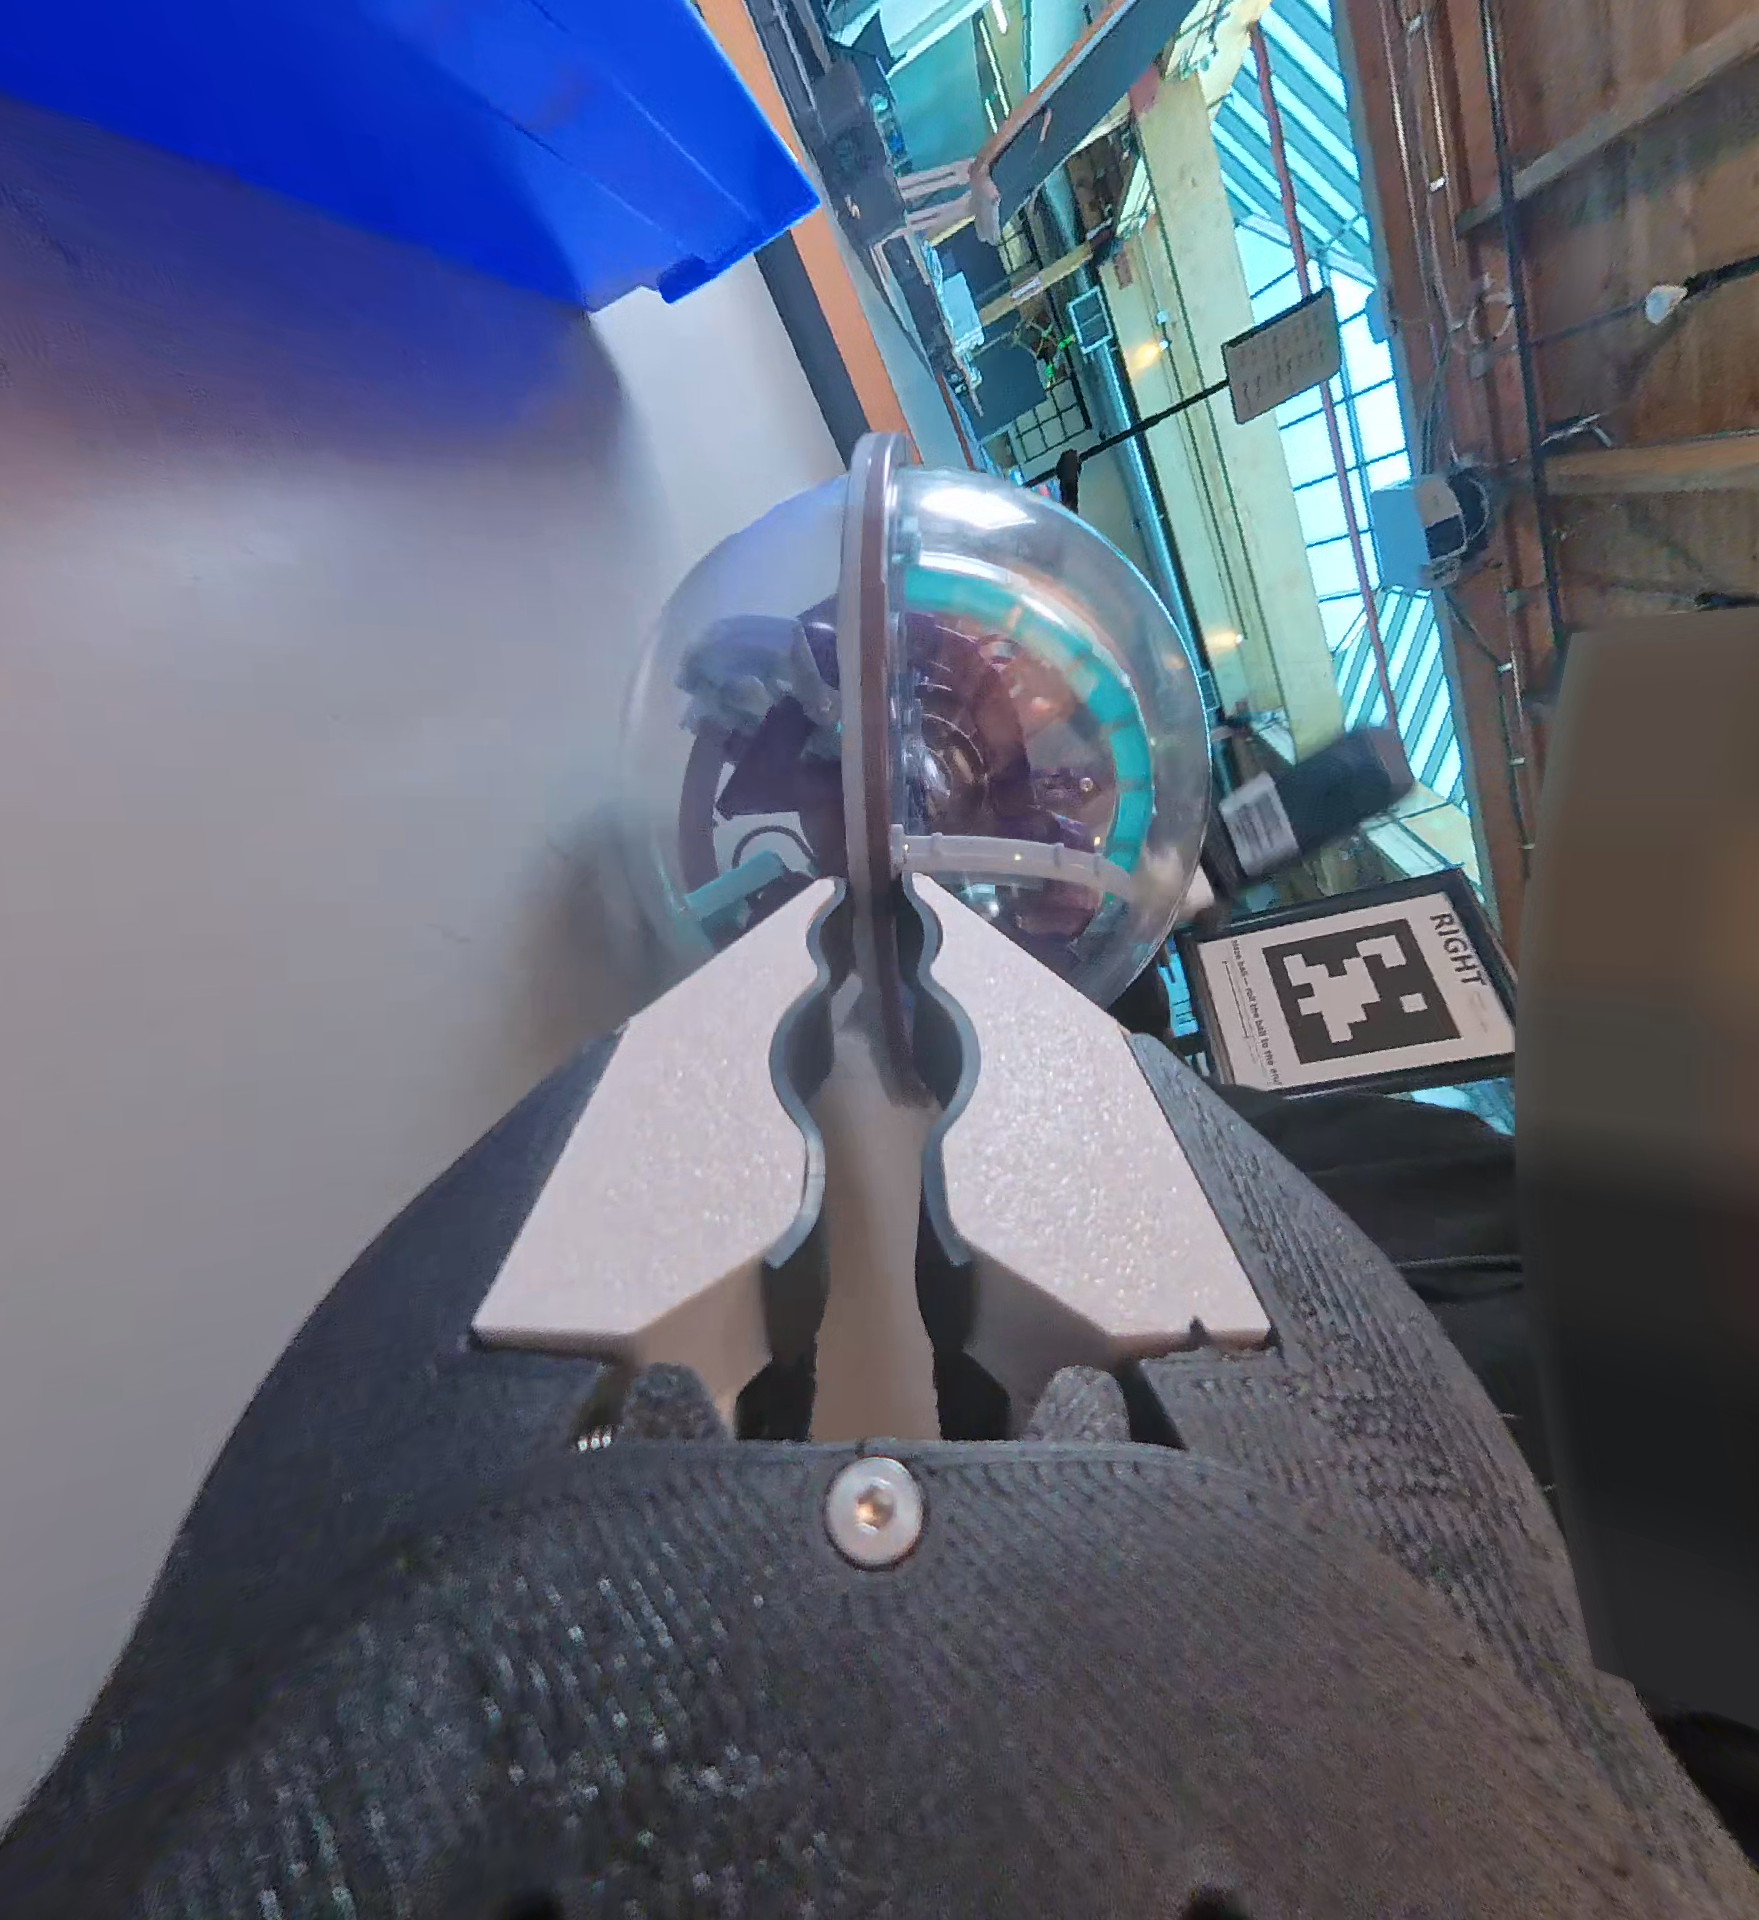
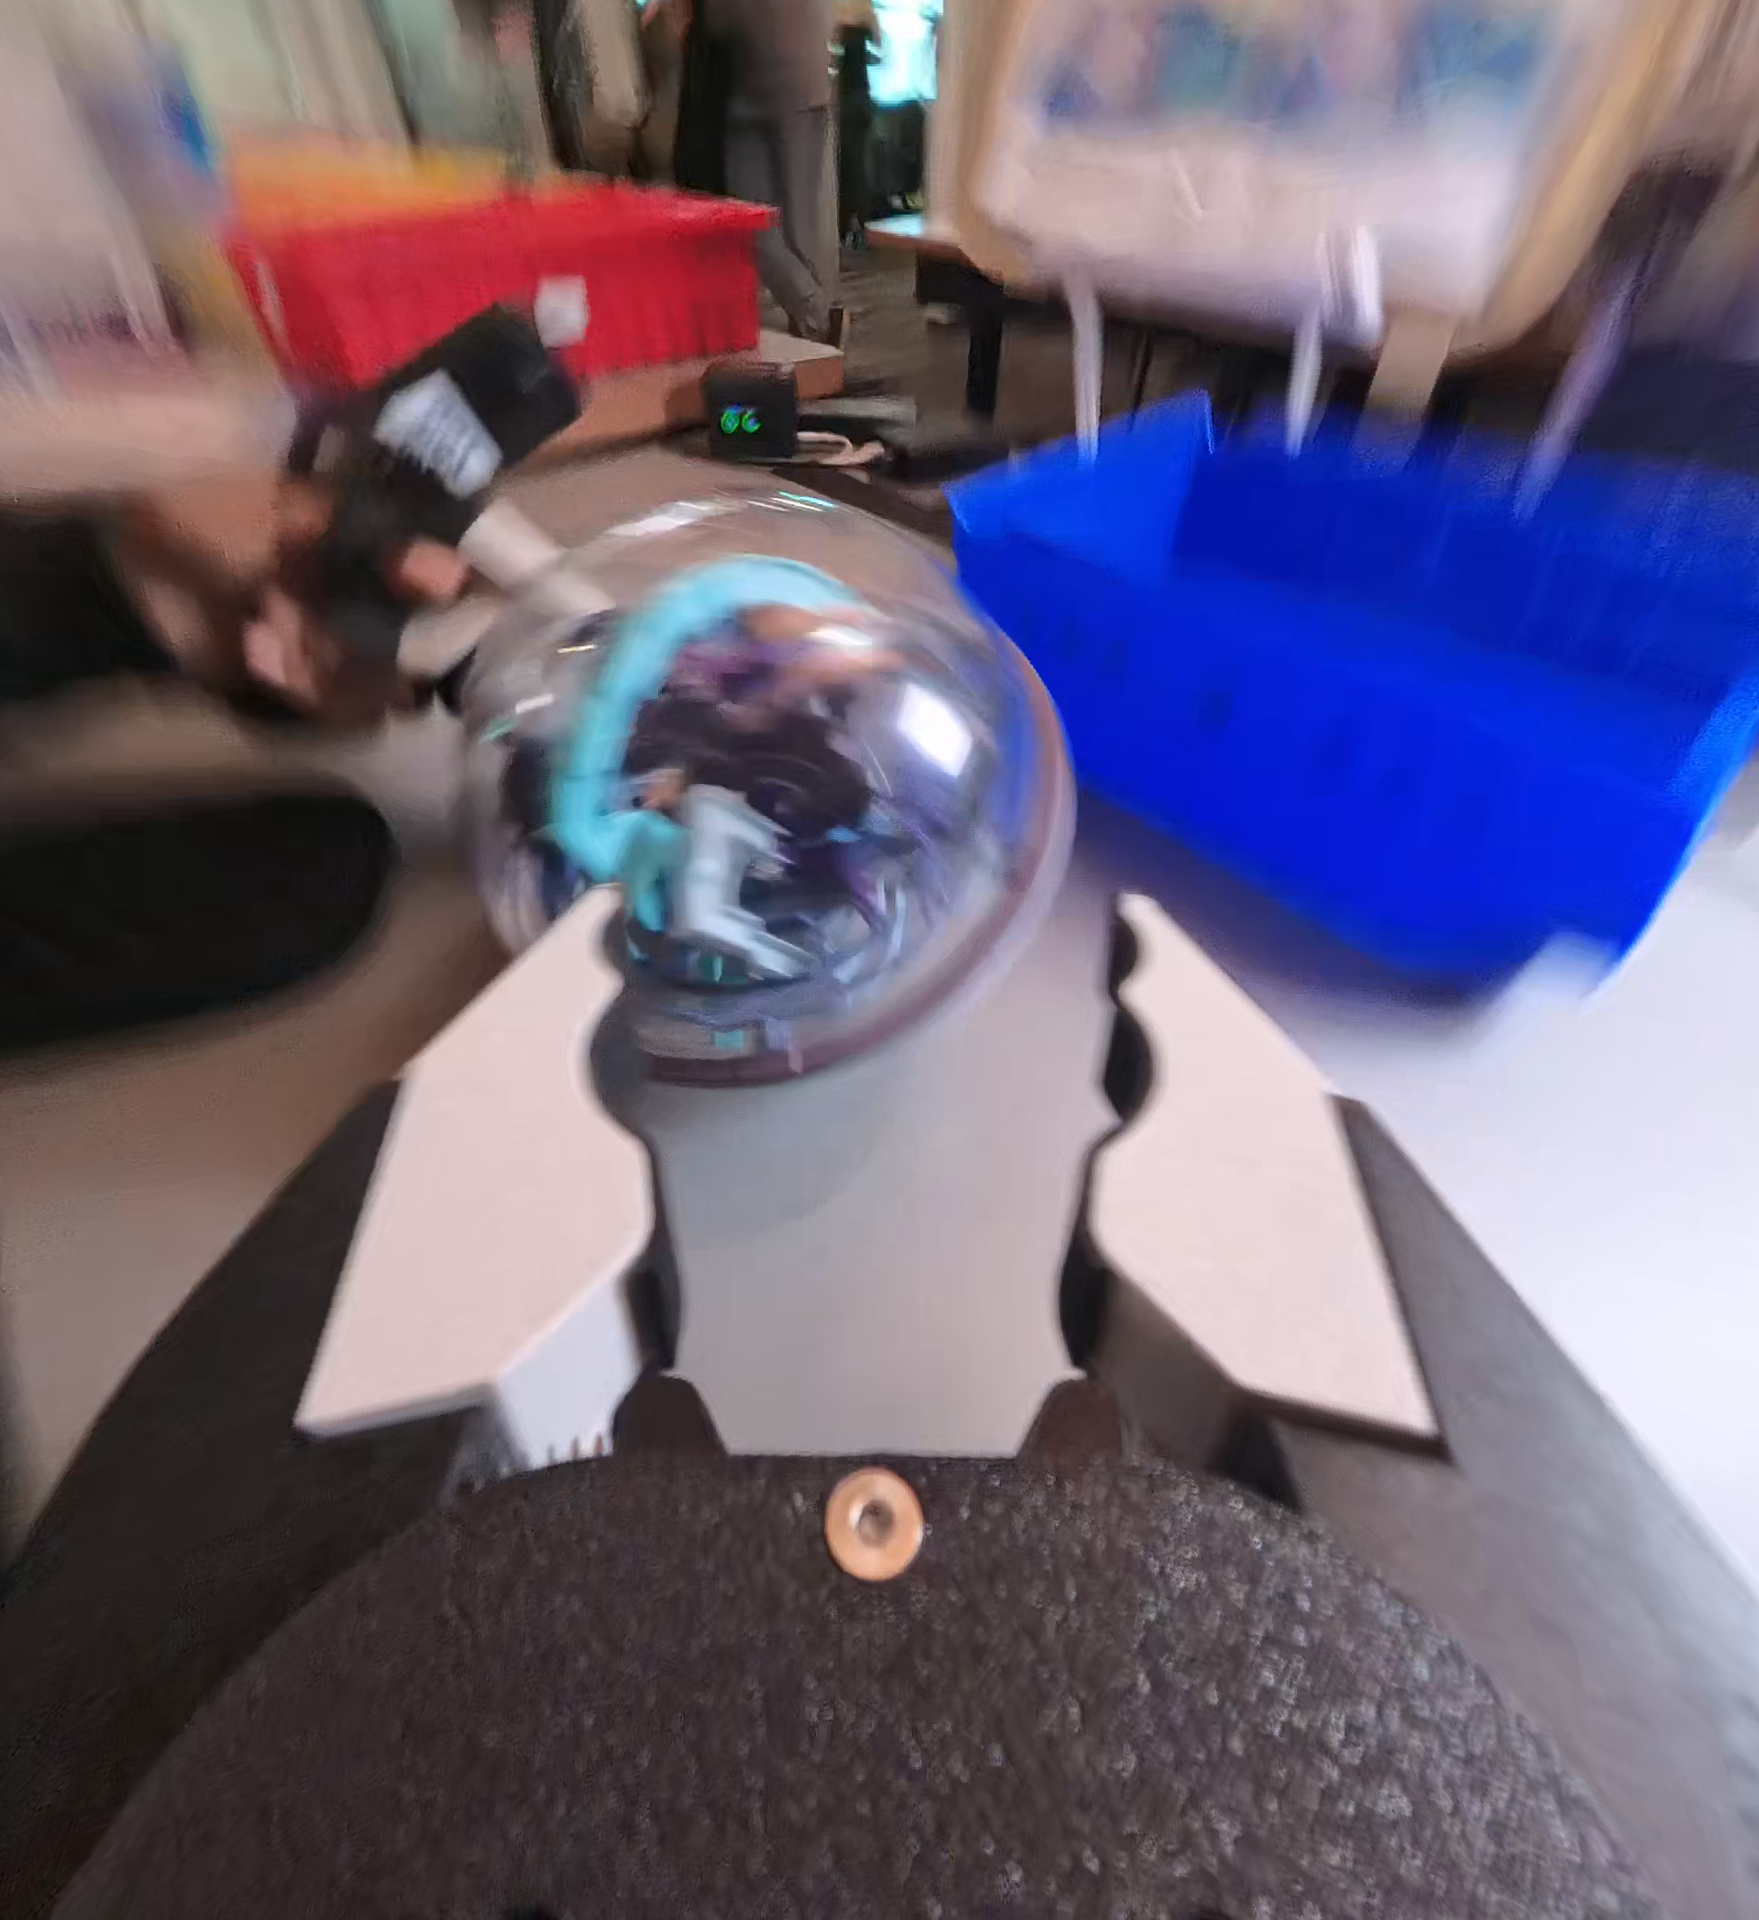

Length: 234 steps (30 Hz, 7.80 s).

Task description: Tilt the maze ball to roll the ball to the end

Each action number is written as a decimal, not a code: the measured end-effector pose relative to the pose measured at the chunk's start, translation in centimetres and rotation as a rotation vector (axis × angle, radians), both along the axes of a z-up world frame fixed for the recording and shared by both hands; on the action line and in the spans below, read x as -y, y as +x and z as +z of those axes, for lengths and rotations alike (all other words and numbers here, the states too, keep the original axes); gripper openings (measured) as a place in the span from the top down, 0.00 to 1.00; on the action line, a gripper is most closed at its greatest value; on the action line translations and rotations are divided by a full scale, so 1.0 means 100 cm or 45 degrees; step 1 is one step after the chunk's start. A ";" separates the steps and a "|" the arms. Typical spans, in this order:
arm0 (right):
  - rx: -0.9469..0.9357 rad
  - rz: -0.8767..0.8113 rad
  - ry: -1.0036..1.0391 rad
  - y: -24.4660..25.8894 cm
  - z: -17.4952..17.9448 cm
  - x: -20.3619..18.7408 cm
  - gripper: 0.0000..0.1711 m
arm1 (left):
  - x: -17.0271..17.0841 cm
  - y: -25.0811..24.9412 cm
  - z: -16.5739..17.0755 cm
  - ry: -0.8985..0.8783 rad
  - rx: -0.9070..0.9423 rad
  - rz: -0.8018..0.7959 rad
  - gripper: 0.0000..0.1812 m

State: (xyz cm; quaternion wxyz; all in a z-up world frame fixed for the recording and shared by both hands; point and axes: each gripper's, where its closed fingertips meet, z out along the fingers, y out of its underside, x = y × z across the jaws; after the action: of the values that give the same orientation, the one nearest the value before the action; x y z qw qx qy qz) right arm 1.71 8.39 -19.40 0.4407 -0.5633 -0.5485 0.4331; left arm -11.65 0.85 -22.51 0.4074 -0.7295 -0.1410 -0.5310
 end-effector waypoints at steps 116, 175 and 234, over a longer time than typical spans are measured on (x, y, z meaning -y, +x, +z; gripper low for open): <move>-0.019 0.511 0.224 -0.044 -0.003 0.034 0.28 | -0.018 0.048 -0.006 0.880 -1.162 -0.392 0.29; 0.207 0.674 -0.445 0.018 -0.041 0.012 0.76 | -0.001 0.026 -0.003 0.262 0.045 -0.342 0.73; 0.030 0.528 1.461 0.033 -0.023 0.121 0.96 | 0.029 0.050 0.013 0.287 -0.051 -0.164 0.80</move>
State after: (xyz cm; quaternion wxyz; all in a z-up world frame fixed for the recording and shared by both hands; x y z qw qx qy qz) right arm 5.01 -3.70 -21.72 0.5742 -0.1224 -0.7975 0.1390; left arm -6.70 -2.07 -21.17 0.4545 -0.6970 -0.0251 -0.5540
